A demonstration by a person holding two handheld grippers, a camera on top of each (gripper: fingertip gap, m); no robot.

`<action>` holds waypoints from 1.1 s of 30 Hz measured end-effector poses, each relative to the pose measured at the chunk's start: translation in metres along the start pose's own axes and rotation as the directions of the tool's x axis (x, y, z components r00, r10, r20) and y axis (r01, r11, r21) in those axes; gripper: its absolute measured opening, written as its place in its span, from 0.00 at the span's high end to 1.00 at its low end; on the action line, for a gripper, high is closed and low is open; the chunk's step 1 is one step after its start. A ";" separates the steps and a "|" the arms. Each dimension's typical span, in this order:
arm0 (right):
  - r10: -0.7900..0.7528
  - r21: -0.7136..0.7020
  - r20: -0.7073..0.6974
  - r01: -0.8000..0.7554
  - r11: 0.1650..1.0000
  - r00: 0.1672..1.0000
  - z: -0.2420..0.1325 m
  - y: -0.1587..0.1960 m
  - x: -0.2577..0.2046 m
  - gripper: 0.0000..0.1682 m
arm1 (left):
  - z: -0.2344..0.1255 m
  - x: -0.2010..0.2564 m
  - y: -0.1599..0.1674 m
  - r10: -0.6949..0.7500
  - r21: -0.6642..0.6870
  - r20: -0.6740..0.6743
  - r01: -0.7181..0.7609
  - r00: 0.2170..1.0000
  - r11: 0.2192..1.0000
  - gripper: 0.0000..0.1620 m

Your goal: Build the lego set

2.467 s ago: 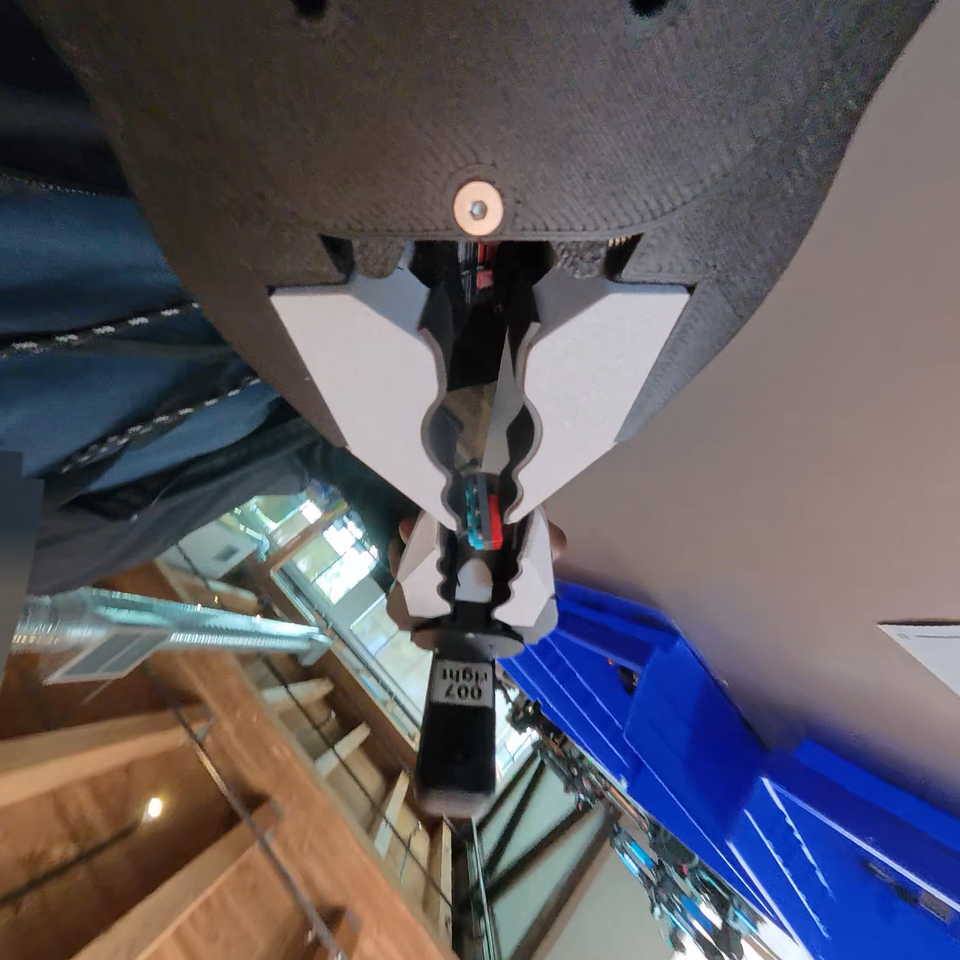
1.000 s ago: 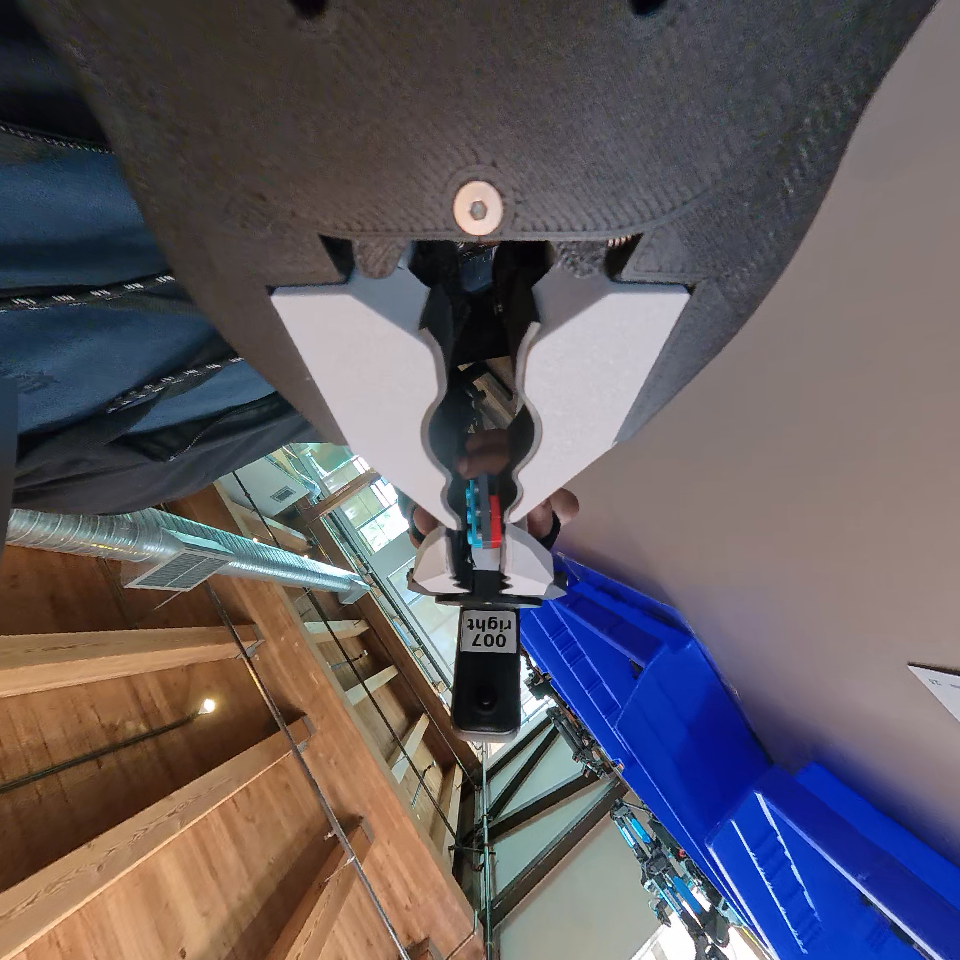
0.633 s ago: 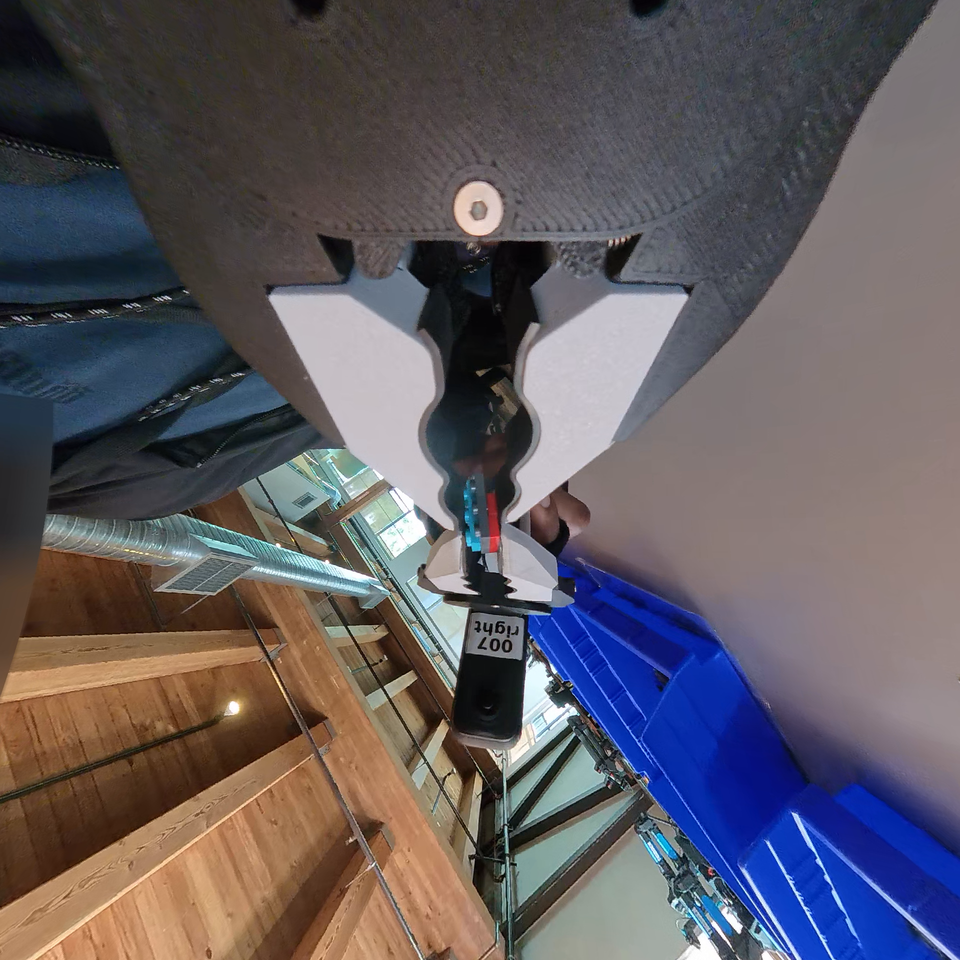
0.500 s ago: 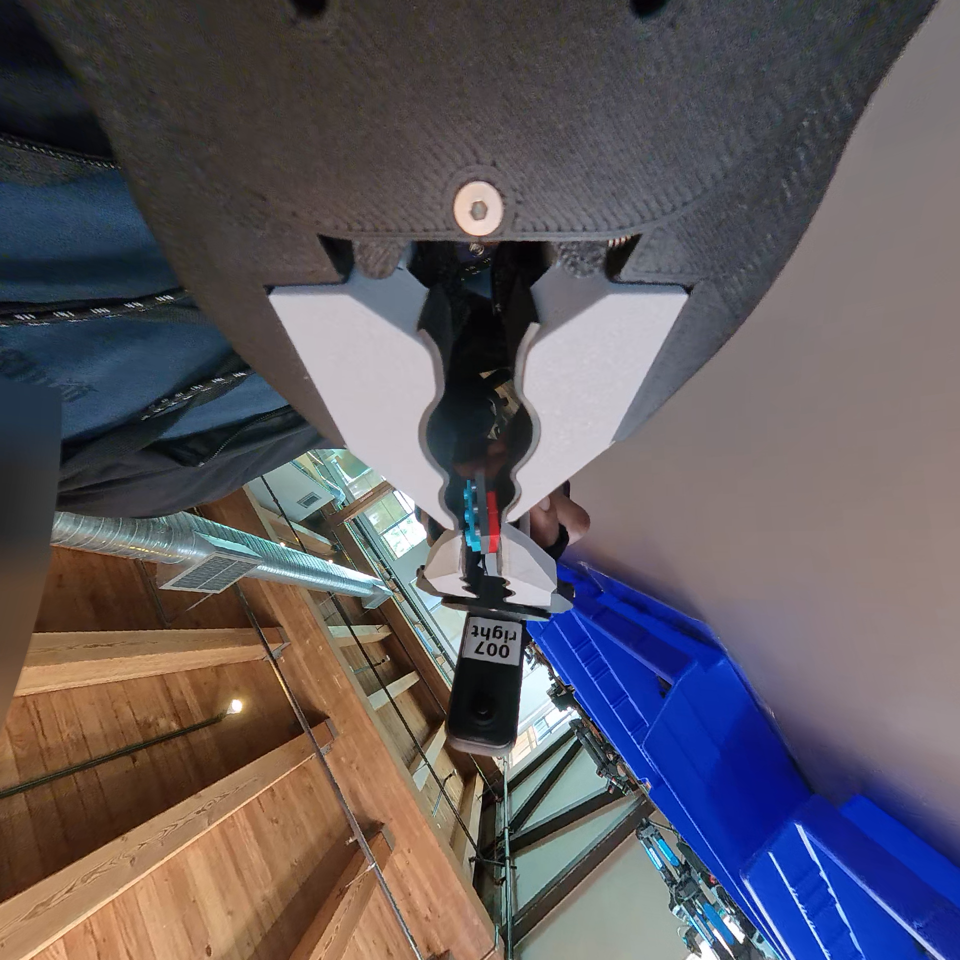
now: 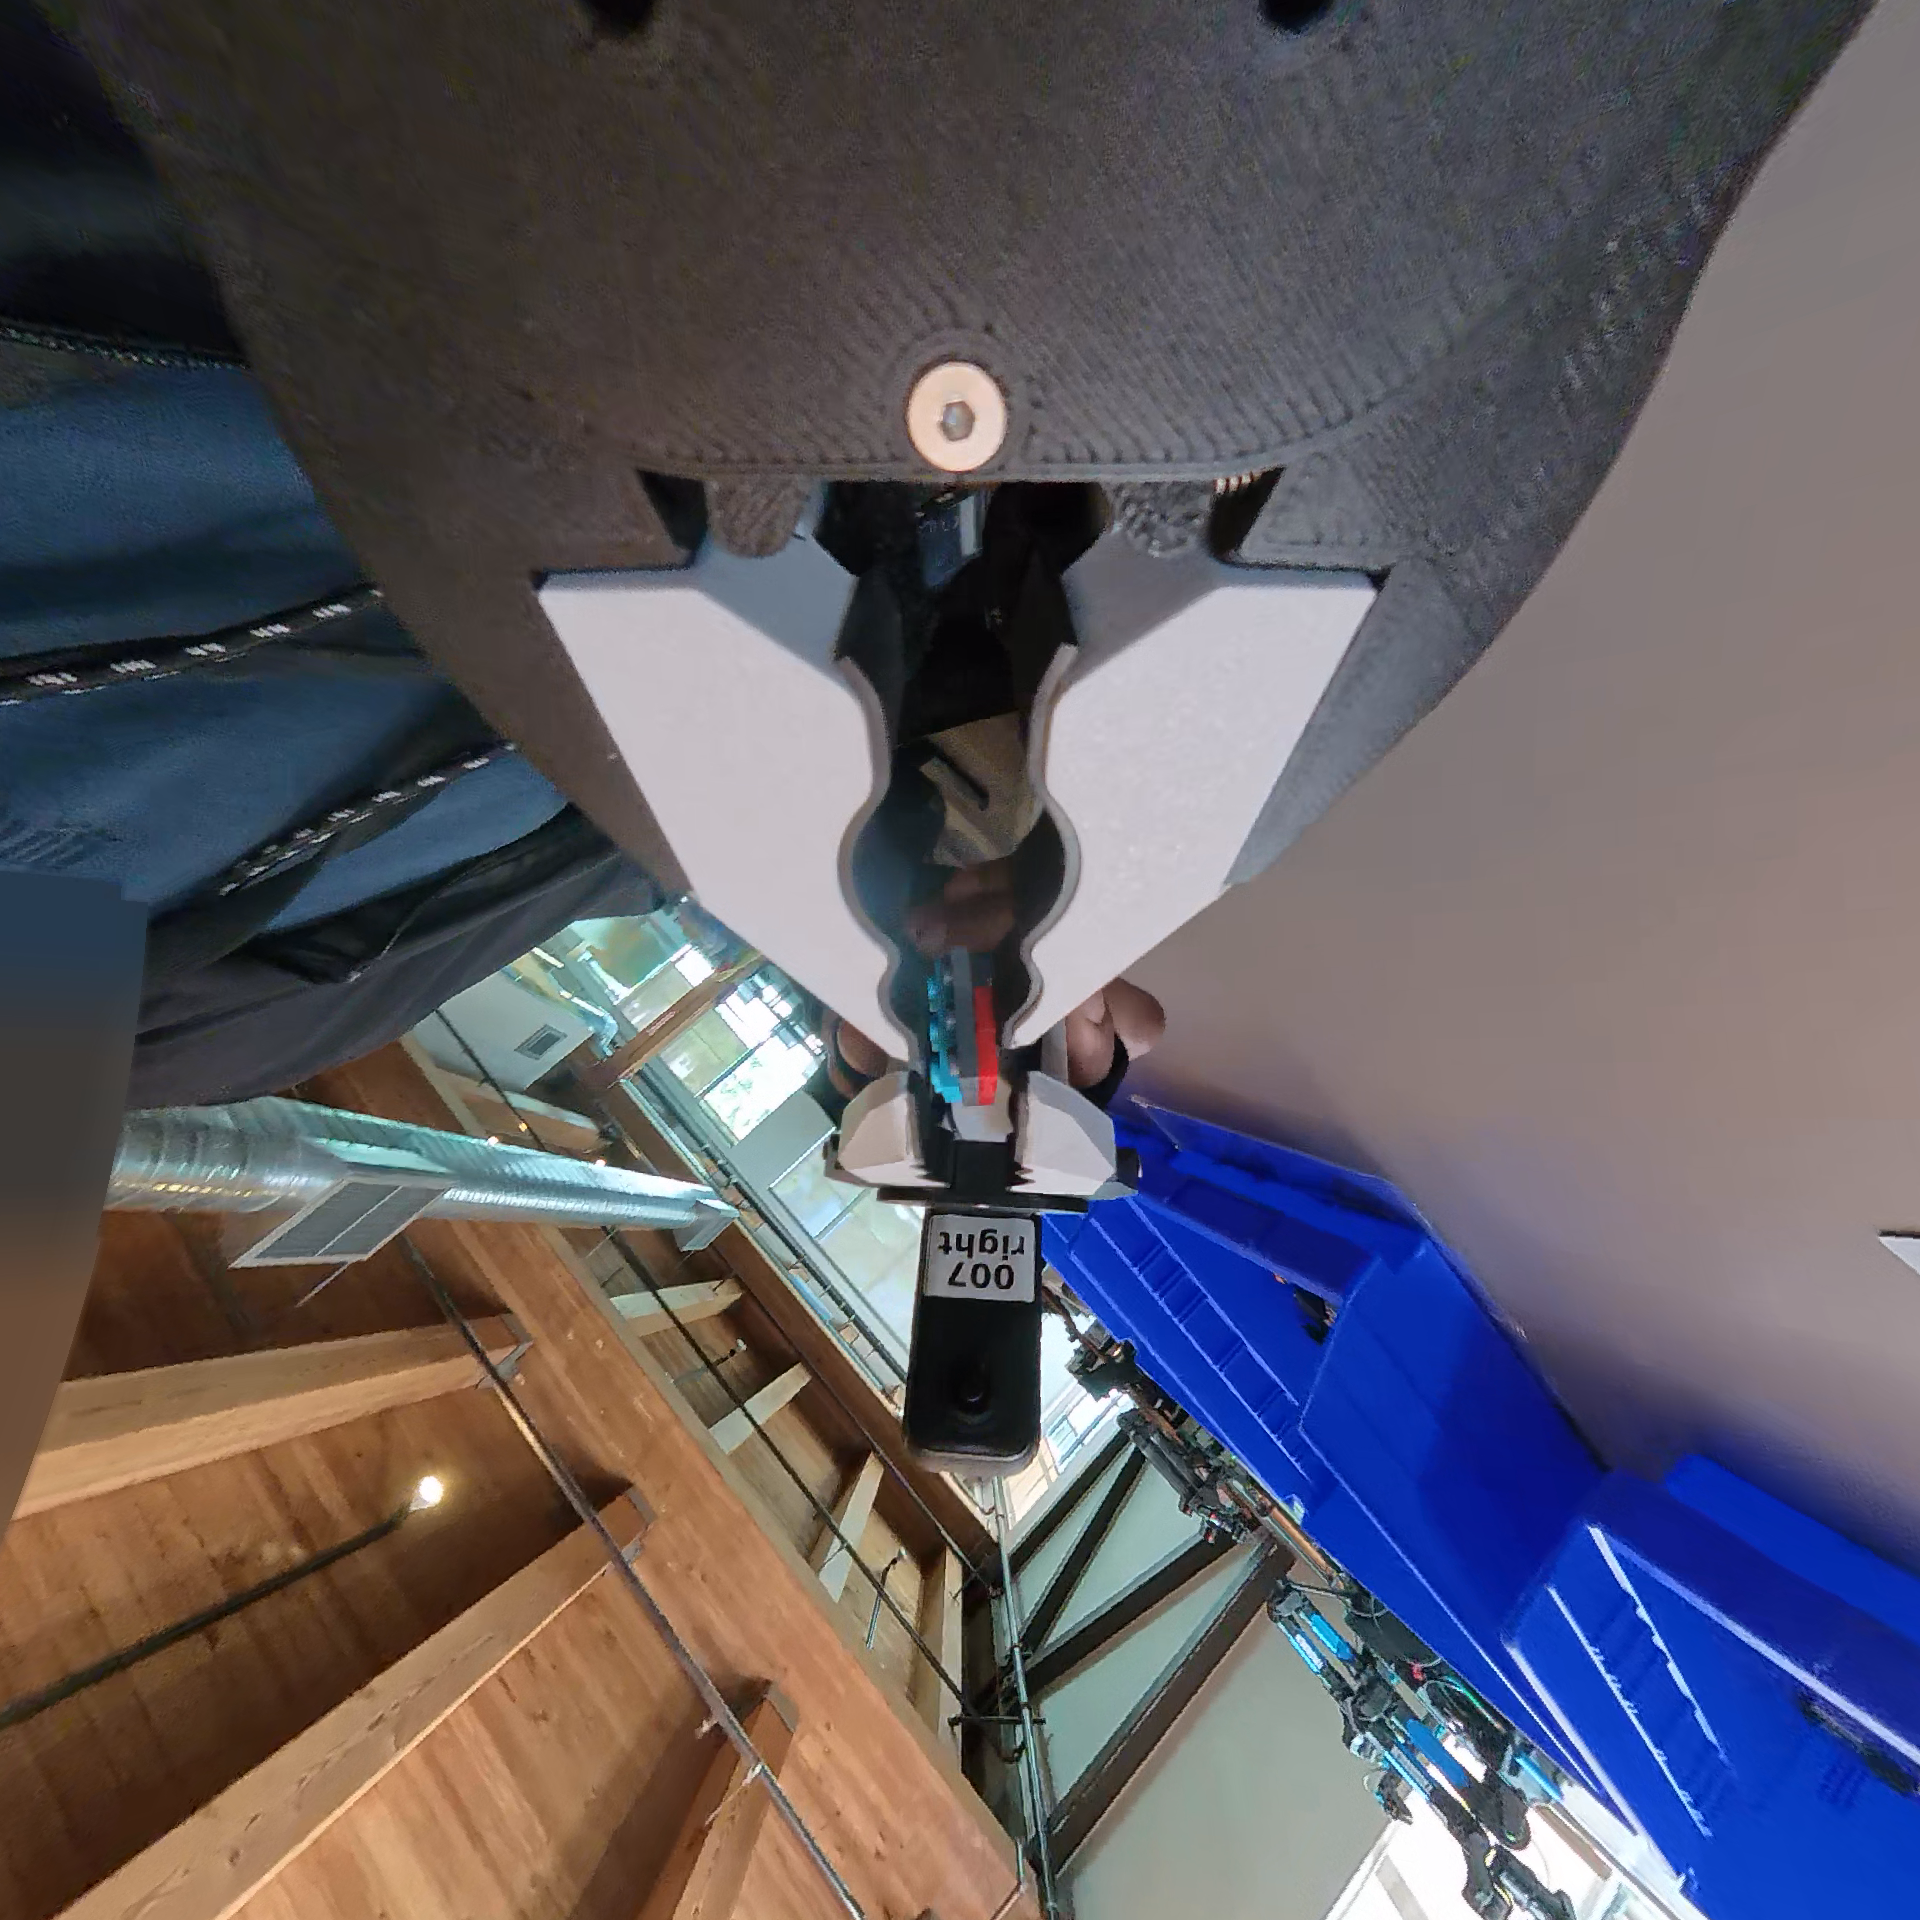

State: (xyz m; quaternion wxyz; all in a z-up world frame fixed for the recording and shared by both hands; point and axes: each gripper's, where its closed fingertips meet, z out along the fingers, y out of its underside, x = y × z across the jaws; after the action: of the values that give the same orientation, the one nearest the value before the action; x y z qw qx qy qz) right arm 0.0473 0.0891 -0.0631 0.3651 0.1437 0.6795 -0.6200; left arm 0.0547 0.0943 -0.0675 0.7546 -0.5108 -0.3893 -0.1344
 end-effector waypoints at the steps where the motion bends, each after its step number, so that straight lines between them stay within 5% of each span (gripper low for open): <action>1: -0.008 -0.007 -0.001 0.008 1.000 1.000 0.001 0.000 -0.001 0.89 | 0.000 0.000 0.000 0.018 -0.008 0.007 -0.018 1.000 1.000 0.93; 9: -0.073 -0.028 0.012 0.074 0.997 0.997 0.004 0.003 -0.008 0.94 | 0.003 0.006 0.002 0.109 -0.038 0.006 -0.109 0.994 0.993 0.93; 33: -0.061 0.021 0.008 0.060 0.998 0.998 -0.004 -0.001 -0.006 0.94 | 0.011 0.005 0.001 -0.025 -0.020 -0.031 0.024 0.999 1.000 0.93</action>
State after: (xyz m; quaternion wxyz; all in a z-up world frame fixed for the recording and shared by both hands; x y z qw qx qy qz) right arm 0.0495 0.0940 -0.0589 0.3475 0.1242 0.6756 -0.6383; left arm 0.0532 0.1050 -0.0624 0.7539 -0.5112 -0.3824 -0.1552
